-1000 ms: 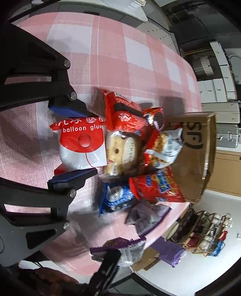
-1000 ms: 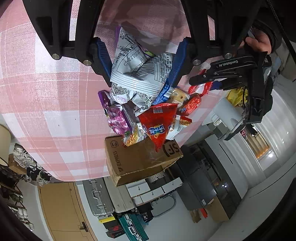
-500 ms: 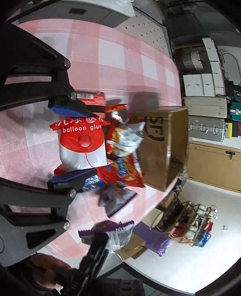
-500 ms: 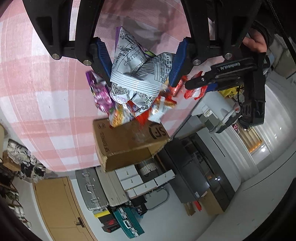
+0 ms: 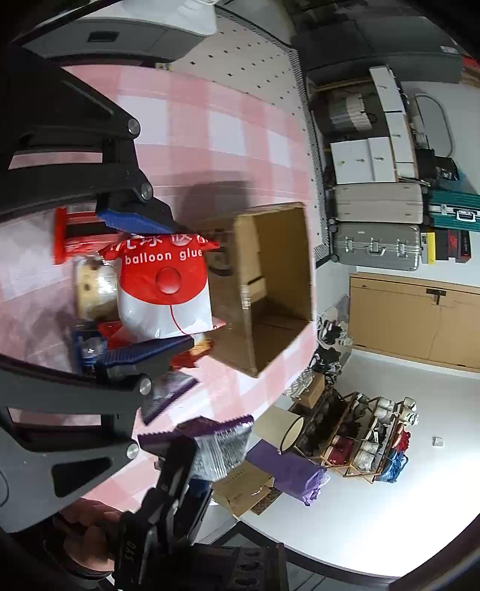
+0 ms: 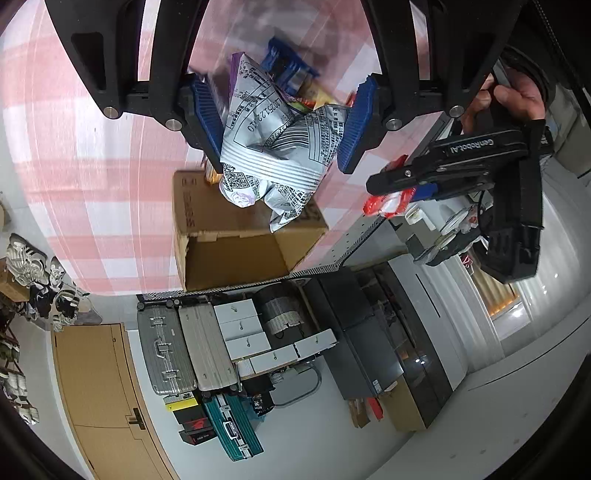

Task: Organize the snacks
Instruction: 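Carry both held packets over the cardboard box with both grippers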

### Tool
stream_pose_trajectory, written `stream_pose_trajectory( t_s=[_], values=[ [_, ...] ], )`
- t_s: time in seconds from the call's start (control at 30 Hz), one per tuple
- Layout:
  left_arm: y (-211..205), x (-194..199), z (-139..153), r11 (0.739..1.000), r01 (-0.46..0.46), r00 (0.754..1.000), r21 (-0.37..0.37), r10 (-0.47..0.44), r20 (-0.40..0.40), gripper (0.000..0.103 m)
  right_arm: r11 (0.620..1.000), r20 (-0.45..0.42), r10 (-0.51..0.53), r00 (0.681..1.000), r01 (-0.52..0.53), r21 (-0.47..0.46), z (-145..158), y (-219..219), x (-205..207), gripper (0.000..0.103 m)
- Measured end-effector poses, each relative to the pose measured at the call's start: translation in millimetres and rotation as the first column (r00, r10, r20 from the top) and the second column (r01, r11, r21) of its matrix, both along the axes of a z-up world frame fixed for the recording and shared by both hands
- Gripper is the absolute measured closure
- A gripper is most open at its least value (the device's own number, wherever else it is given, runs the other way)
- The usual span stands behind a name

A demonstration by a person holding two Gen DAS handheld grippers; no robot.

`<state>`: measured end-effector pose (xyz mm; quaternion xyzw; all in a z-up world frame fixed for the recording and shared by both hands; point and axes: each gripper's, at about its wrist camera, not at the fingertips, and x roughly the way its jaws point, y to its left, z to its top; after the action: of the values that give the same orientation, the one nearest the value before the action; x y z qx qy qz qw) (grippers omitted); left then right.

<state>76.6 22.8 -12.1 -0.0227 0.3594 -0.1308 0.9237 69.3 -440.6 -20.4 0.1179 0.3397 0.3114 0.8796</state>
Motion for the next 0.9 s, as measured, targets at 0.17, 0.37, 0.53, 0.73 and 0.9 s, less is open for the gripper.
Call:
stream_pose_trajectory(
  t_s=[0.17,0.37,0.53,0.73,0.9],
  values=[
    [1.7,25.3,20.4,1.000,0.004,1.000,-0.004,-0.004,0.010,0.056,1.000,0.005,0.002,1.000,-0.002,0.000,11.7,4.6,23.2,0.042],
    [1.8,62.6,36.4,1.000,0.001,1.000,-0.001,-0.001,0.006,0.056,1.000,0.013,0.014,1.000,-0.014,-0.007,26.9,14.2,54.3,0.042],
    [0.1,98.6,47.2,1.000,0.003,1.000,-0.003,-0.003,-0.001,0.056,1.000,0.016,0.028,0.999,-0.028,-0.008,37.4,23.2,79.0,0.042],
    [-5.8,137.4,52.0,1.000,0.000,1.000,0.010,0.000,-0.008,0.056,0.999,0.011,0.036,0.999,-0.036,-0.006,45.1,34.0,110.2,0.042],
    [-12.9,172.4,39.3,1.000,-0.005,0.999,0.013,0.006,-0.038,0.056,1.000,-0.005,0.031,1.000,-0.031,0.001,46.8,39.0,135.9,0.042]
  ],
)
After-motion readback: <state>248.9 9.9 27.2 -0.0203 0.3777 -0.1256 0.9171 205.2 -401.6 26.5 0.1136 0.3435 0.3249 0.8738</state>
